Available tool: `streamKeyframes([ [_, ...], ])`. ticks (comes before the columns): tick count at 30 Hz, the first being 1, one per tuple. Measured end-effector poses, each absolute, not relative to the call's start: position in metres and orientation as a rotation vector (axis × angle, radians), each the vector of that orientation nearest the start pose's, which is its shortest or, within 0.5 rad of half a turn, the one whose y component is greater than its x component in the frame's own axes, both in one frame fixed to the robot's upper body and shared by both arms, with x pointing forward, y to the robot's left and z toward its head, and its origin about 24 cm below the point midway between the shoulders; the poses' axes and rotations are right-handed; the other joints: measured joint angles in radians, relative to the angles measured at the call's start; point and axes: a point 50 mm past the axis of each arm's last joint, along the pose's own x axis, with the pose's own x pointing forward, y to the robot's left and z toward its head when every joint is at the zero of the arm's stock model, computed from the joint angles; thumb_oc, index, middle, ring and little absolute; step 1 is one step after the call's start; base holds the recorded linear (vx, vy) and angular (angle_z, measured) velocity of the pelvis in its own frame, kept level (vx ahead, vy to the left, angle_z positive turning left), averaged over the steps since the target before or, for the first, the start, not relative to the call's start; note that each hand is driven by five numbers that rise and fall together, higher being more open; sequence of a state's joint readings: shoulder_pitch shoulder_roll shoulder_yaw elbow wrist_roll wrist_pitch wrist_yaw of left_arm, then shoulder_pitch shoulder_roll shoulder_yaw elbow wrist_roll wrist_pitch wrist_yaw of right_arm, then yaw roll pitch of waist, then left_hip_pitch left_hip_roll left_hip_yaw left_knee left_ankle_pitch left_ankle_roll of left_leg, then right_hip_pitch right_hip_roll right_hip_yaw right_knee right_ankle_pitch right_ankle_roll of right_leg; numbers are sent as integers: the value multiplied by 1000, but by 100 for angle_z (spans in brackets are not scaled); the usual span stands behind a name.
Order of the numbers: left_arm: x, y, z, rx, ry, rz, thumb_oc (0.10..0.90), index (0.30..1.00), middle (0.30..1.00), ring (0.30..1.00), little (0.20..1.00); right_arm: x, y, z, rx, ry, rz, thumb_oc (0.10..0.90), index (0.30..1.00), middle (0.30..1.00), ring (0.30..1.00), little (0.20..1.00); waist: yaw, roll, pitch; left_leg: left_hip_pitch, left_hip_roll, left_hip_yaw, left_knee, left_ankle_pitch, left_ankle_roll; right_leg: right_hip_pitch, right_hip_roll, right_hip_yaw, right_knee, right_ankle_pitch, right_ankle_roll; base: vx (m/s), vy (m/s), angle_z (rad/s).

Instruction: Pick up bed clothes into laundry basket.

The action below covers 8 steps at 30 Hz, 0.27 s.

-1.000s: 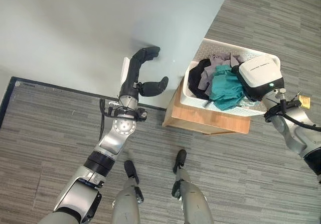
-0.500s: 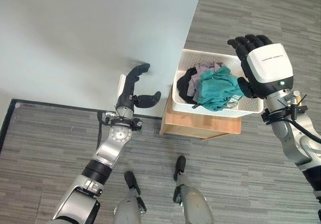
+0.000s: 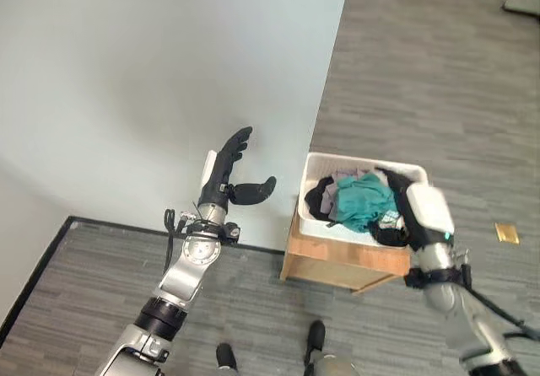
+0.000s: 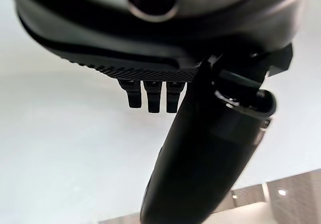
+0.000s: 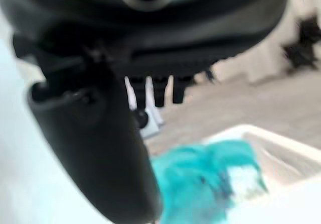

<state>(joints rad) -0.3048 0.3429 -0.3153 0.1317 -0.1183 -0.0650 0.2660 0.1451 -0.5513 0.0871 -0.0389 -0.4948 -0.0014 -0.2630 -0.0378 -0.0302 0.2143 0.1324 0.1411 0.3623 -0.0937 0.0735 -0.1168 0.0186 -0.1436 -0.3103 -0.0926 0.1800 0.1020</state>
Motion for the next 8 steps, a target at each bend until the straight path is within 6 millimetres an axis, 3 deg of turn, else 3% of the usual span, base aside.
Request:
streamKeyframes([
  [5, 282, 148, 63, 257, -107, -100, 800, 900, 900, 900, 900, 194, -247, 20, -918, 120, -126, 800, 900, 900, 900, 900, -4, -26, -69, 11, 8, 0, 1, -1, -5, 9, 4, 1, -6, -16, -3, 12, -47, -1],
  [8, 273, 152, 48, 247, -43, -114, 800, 900, 900, 900, 900, 188, -248, 14, -903, 158, -107, 800, 900, 900, 900, 900, -4, -33, -79, 35, 7, 13, 0, -6, -7, 25, 5, 14, -6, -16, -3, 12, -36, -14],
])
